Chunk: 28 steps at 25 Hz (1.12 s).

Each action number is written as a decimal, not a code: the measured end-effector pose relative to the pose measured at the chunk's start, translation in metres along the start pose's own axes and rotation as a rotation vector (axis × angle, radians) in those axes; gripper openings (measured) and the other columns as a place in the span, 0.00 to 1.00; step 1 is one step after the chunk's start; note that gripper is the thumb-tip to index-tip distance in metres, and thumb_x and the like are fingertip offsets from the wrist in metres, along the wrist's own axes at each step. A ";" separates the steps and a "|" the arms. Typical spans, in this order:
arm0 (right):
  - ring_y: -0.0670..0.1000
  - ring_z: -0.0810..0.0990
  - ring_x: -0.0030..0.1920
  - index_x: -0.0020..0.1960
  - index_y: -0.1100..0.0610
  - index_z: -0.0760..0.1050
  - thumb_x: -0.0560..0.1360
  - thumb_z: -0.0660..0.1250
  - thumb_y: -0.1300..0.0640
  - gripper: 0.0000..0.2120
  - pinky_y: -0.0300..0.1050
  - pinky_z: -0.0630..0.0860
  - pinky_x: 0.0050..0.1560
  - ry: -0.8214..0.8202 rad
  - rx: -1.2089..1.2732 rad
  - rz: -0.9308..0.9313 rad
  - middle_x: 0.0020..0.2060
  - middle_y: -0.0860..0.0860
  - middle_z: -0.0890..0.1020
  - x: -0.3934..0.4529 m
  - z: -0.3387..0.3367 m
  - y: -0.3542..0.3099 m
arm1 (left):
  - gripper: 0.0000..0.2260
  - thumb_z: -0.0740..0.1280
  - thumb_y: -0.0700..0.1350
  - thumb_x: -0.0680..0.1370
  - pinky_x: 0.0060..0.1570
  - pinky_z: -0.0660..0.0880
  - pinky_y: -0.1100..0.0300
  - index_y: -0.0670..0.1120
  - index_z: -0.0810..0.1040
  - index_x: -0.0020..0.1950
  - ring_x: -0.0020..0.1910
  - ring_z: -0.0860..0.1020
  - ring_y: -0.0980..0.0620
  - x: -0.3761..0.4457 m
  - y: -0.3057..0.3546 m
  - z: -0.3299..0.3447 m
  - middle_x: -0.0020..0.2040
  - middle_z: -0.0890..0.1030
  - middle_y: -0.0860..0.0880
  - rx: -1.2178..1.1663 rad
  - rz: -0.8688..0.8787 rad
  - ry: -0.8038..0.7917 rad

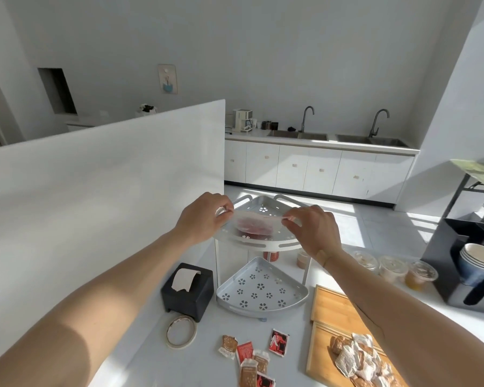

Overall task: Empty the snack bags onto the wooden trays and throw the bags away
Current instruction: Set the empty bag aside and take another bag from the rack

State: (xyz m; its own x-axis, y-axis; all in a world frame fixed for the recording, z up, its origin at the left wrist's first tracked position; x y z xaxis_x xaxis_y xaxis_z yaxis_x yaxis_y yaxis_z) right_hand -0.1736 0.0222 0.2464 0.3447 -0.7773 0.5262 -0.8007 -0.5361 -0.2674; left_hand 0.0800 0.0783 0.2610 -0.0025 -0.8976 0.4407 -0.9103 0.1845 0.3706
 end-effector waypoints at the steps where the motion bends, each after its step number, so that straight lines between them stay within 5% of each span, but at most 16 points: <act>1: 0.54 0.80 0.53 0.52 0.49 0.82 0.77 0.66 0.49 0.08 0.50 0.73 0.53 0.011 0.028 0.025 0.47 0.47 0.86 0.005 -0.008 0.000 | 0.05 0.65 0.48 0.79 0.44 0.70 0.58 0.52 0.79 0.52 0.44 0.72 0.58 0.004 0.005 -0.003 0.49 0.80 0.58 -0.037 -0.022 0.025; 6: 0.48 0.84 0.50 0.49 0.51 0.84 0.75 0.69 0.51 0.07 0.46 0.78 0.53 0.089 0.342 0.146 0.45 0.46 0.87 0.020 -0.047 0.003 | 0.04 0.67 0.45 0.78 0.52 0.76 0.55 0.47 0.79 0.50 0.49 0.80 0.56 0.020 0.035 -0.013 0.45 0.83 0.56 -0.326 -0.065 0.174; 9: 0.41 0.83 0.44 0.46 0.52 0.83 0.74 0.72 0.54 0.03 0.41 0.78 0.54 0.119 0.499 0.185 0.40 0.43 0.84 0.012 -0.075 0.012 | 0.04 0.68 0.43 0.78 0.47 0.76 0.61 0.52 0.78 0.45 0.47 0.80 0.61 0.017 0.059 -0.017 0.39 0.82 0.61 -0.511 -0.041 0.208; 13: 0.34 0.82 0.42 0.44 0.51 0.82 0.74 0.73 0.54 0.01 0.36 0.77 0.52 0.127 0.582 0.207 0.40 0.38 0.84 -0.020 -0.102 0.033 | 0.03 0.67 0.41 0.78 0.48 0.77 0.59 0.48 0.77 0.47 0.49 0.81 0.54 0.000 0.095 -0.007 0.43 0.84 0.50 -0.665 -0.005 0.162; 17: 0.45 0.86 0.46 0.46 0.55 0.84 0.72 0.75 0.55 0.05 0.38 0.79 0.51 0.046 0.642 0.326 0.43 0.48 0.87 -0.089 -0.108 0.061 | 0.02 0.69 0.41 0.77 0.51 0.78 0.55 0.48 0.78 0.47 0.50 0.81 0.51 -0.046 0.119 0.038 0.46 0.84 0.46 -0.811 -0.077 0.046; 20: 0.47 0.86 0.45 0.46 0.56 0.84 0.72 0.75 0.58 0.04 0.37 0.79 0.50 -0.067 0.671 0.404 0.42 0.50 0.88 -0.161 -0.098 0.083 | 0.03 0.69 0.41 0.77 0.48 0.77 0.66 0.49 0.79 0.47 0.49 0.80 0.56 -0.101 0.134 0.082 0.45 0.84 0.50 -0.846 -0.149 -0.092; 22: 0.48 0.86 0.44 0.45 0.56 0.84 0.72 0.74 0.59 0.02 0.36 0.79 0.48 -0.115 0.687 0.475 0.40 0.49 0.88 -0.209 -0.091 0.097 | 0.01 0.69 0.42 0.77 0.45 0.75 0.71 0.47 0.80 0.47 0.48 0.80 0.59 -0.133 0.144 0.112 0.45 0.83 0.52 -0.836 -0.179 -0.199; 25: 0.48 0.85 0.42 0.43 0.53 0.84 0.73 0.74 0.58 0.01 0.36 0.78 0.46 -0.164 0.649 0.572 0.38 0.46 0.87 -0.271 -0.074 0.113 | 0.02 0.70 0.42 0.77 0.45 0.75 0.65 0.48 0.81 0.45 0.43 0.80 0.60 -0.168 0.149 0.158 0.42 0.83 0.55 -0.831 -0.254 -0.309; 28: 0.41 0.83 0.41 0.40 0.45 0.81 0.73 0.74 0.57 0.08 0.33 0.75 0.46 -0.197 0.542 0.608 0.38 0.37 0.85 -0.319 -0.056 0.119 | 0.03 0.71 0.41 0.76 0.43 0.74 0.65 0.49 0.82 0.44 0.44 0.80 0.61 -0.193 0.151 0.198 0.41 0.83 0.55 -0.781 -0.327 -0.402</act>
State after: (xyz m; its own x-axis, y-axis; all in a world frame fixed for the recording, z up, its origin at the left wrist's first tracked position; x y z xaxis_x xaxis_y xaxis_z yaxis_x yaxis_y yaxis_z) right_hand -0.4066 0.2248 0.0920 0.0488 -0.9984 0.0274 -0.5456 -0.0496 -0.8366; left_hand -0.1386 0.2003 0.0697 -0.0710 -0.9965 -0.0441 -0.3557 -0.0160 0.9345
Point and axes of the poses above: each hand's wrist, its own x-axis towards the middle knuckle, its own z-axis out of the palm, y = z × x, the point moved 1 cm from there along x, towards the middle knuckle
